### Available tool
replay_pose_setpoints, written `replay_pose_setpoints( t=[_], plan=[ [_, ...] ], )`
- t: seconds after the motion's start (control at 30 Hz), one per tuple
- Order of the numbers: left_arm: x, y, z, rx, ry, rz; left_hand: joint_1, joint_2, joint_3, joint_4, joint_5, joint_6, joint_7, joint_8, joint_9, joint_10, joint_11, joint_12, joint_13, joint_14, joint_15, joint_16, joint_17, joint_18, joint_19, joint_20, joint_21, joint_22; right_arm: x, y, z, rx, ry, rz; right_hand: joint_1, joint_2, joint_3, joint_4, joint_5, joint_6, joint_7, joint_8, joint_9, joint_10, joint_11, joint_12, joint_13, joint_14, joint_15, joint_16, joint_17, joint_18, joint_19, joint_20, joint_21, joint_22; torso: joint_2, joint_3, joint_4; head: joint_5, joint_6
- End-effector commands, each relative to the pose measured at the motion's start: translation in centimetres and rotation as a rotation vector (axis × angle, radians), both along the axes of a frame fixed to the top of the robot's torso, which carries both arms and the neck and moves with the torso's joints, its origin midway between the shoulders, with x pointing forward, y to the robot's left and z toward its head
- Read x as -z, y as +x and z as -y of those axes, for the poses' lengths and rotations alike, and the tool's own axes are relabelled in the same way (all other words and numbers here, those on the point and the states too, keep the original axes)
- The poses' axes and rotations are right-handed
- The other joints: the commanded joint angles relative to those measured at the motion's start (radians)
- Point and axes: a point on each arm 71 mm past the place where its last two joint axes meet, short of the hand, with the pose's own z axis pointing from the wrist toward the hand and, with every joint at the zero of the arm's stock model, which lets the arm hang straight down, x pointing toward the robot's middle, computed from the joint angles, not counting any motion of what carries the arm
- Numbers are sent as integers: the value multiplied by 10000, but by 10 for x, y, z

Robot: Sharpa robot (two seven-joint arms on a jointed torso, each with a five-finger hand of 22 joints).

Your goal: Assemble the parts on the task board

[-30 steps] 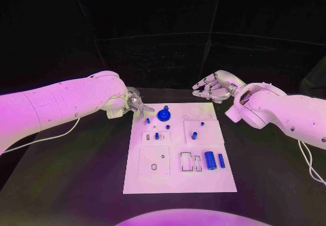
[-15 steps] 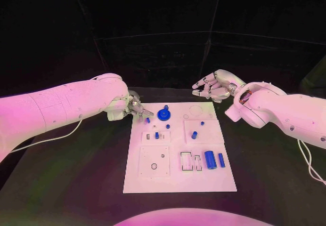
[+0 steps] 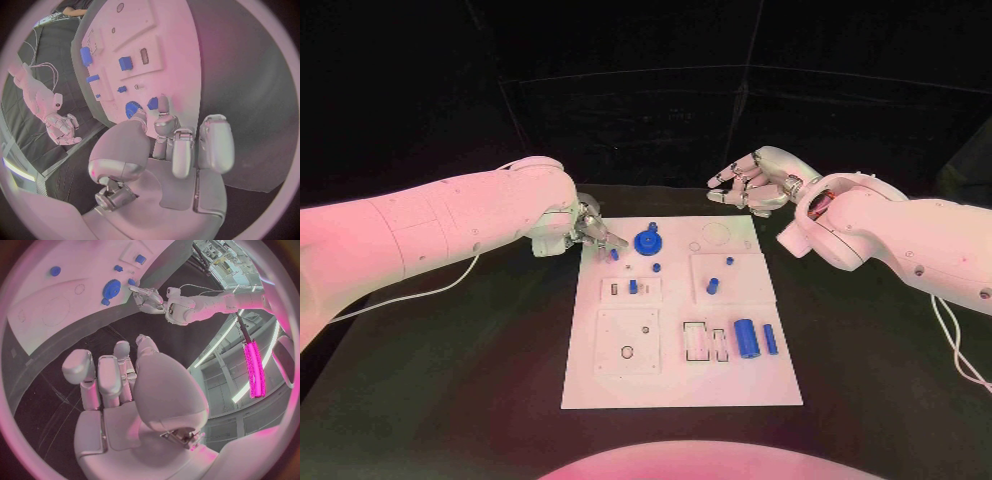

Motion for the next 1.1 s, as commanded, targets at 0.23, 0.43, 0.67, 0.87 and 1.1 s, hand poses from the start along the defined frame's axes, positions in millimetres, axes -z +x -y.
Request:
replay_pose_setpoints(
  t=[0.23, 0.43, 0.67, 0.87, 1.1],
  plan=[
    [0, 1, 3, 3, -76, 30, 333, 62, 29, -137, 36, -165, 5, 116, 150, -126, 6, -103, -5, 1018, -55, 32, 2631, -152, 190, -75, -54, 415, -1, 0, -1, -89, -3, 23, -65, 41, -6, 66, 65, -83, -8, 24, -14, -23, 10, 55, 10, 167, -35, -11, 11, 152, -37, -18, -27, 17, 0, -1, -1, -3, -14],
    [1, 0, 5, 46, -66, -9, 559, 87, 91, -282, 37, -250, 11, 174, 269, -146, 10, -132, 2, 1018, -52, 32, 2631, -147, 180, -71, -80, 410, -1, 0, -2, -97, -3, 20, -65, 41, -6, 66, 65, -83, -8, 24, -14, -23, 10, 55, 10, 167, -35, -11, 11, 152, -37, -18, -27, 17, -2, 2, 3, -8, -23],
    [1, 1, 5, 12, -67, 16, 696, 107, 147, -383, 37, -312, 19, 204, 344, -174, 16, -164, -14, 1018, -47, 32, 2631, -138, 162, -67, -126, 382, -1, 0, -2, -109, -1, 18, -65, 41, -6, 66, 65, -83, -8, 24, -14, -23, 10, 55, 10, 167, -35, -11, 11, 152, -37, -18, -27, 17, -3, 0, 1, -17, -25],
    [1, 1, 6, 21, -83, 26, 727, 107, 160, -408, 37, -328, 22, 210, 361, -186, 18, -176, -26, 1018, -45, 32, 2631, -134, 156, -66, -141, 372, -1, 0, -2, -111, -2, 14, -65, 41, -6, 66, 65, -83, -8, 24, -14, -23, 10, 55, 10, 167, -35, -11, 11, 152, -37, -18, -27, 17, 0, 1, 1, -19, -42],
    [2, 1, 7, 75, -113, 23, 785, 93, 178, -462, 37, -359, 27, 222, 395, -201, 23, -190, -29, 1018, -42, 32, 2631, -134, 153, -63, -145, 375, -1, 0, -2, -116, -5, 7, -65, 41, -6, 66, 65, -83, -8, 24, -14, -23, 10, 55, 10, 167, -35, -11, 11, 152, -37, -18, -27, 17, -4, -1, 16, -25, -55]
  ],
)
